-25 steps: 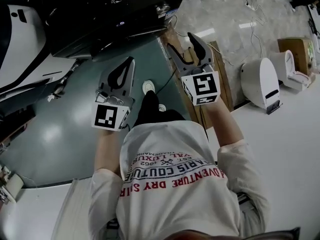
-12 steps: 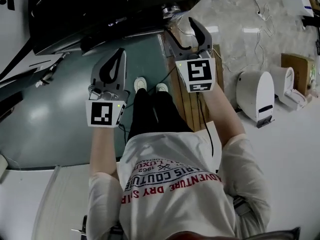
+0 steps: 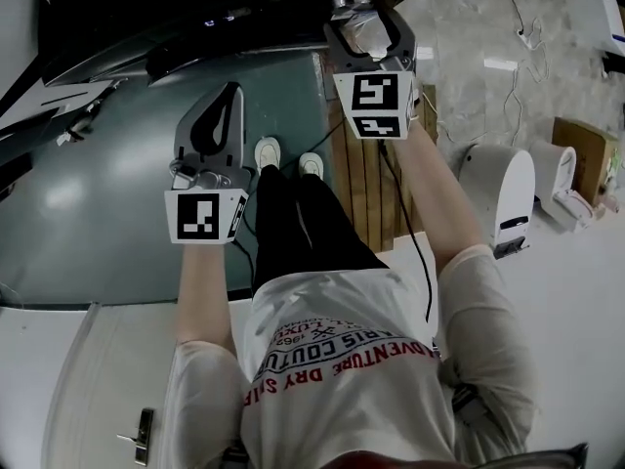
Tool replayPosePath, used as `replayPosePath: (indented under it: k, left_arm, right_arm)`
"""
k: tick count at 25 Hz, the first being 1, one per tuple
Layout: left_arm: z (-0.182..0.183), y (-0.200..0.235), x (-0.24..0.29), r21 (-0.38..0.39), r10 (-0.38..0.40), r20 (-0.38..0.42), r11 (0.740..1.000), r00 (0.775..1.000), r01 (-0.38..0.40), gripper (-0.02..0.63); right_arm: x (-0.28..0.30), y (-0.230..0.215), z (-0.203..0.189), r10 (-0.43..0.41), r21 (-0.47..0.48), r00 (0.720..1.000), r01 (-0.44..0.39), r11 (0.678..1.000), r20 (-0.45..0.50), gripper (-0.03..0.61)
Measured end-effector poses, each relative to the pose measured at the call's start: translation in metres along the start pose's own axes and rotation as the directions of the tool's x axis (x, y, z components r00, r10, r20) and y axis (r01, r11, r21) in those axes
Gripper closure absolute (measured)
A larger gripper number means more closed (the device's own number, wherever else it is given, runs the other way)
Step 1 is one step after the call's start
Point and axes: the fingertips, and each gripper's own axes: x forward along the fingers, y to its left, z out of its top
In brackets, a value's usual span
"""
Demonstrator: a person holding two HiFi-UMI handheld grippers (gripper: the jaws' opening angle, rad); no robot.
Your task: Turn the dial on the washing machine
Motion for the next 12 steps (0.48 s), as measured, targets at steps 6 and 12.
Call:
replayPosePath:
  k: [6,12]
  left_arm:
    - [0.001,0.004,-0.005,-0.002,0.028,0.014,1.000,1.000,-0.028,0.597]
    - [0.000,0.005,-0.013,-0.019,0.039,0.015,0.999,0.999,-0.039,0.597]
  right_arm:
    - [0.007,-0.004,0.001,-0.050,0.021,0.999,0.050,0.999,0.019,0.264]
    - [0.008,-0.006,0.001,-0.052,0.063,0.999,0.051,0.997,0.008,0.287]
